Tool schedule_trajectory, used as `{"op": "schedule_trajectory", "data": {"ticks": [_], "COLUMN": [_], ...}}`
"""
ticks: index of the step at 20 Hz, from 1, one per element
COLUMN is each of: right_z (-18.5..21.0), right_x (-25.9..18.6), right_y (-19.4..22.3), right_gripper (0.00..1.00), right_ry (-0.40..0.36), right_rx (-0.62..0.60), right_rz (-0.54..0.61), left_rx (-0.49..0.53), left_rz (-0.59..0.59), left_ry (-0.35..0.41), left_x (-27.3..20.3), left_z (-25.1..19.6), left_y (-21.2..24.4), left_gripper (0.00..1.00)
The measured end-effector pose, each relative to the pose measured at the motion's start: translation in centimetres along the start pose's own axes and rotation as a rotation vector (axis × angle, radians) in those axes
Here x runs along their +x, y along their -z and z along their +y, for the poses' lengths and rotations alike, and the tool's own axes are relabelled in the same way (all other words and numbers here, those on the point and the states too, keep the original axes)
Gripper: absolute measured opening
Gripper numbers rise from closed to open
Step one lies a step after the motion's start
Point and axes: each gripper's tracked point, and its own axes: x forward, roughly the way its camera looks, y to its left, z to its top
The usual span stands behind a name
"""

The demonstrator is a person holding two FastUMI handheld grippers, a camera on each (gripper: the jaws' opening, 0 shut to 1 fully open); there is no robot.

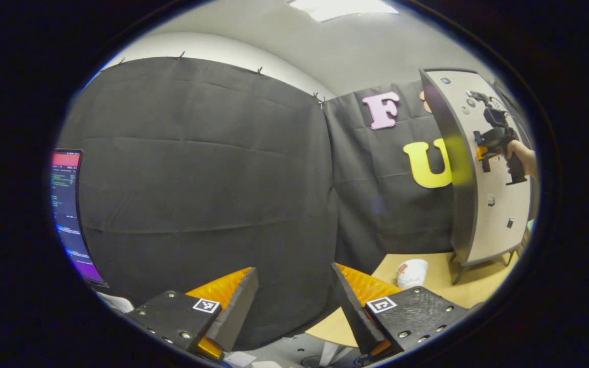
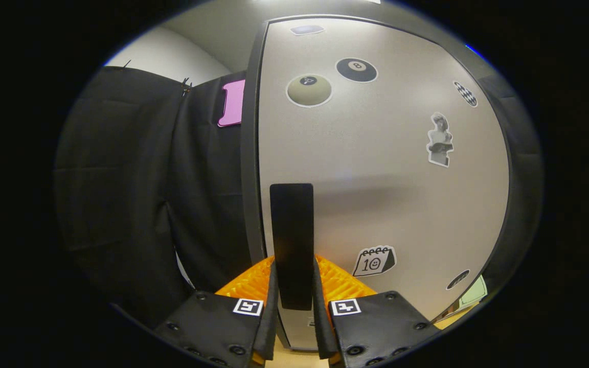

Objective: Open the cabinet door with the right hand, grasp the bottle in the cabinet with the left hand and place it on the coaster, then close the cabinet door with the right hand.

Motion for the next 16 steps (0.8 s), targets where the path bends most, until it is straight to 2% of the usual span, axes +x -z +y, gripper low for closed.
{"op": "schedule_trajectory", "data": {"ticks": [1,3,5,10,16], "right_z": [0.0,0.0,-0.1,-0.2,-0.9], "right_x": [0.0,-0.1,-0.2,-2.1,-3.8], "right_y": [0.2,0.2,0.4,0.4,0.6], "right_gripper": [0.34,0.19,0.12,0.12,0.11], "right_ry": [-0.003,-0.014,-0.04,-0.131,-0.219], "right_rx": [-0.01,-0.027,-0.025,0.003,0.025], "right_rz": [0.006,0.012,0.019,0.031,0.054], "left_rx": [-0.002,-0.007,-0.012,-0.033,-0.044], "left_rz": [-0.001,-0.005,-0.013,-0.037,-0.051], "left_ry": [0.007,0.023,0.037,0.097,0.223], "left_x": [0.0,0.1,0.3,1.3,3.4], "left_z": [-0.1,-0.4,-0.6,-2.1,-6.7], "left_y": [-0.1,-0.4,-0.5,-1.4,-2.1], "left_gripper": [0.87,0.88,0.87,0.87,0.87]}}
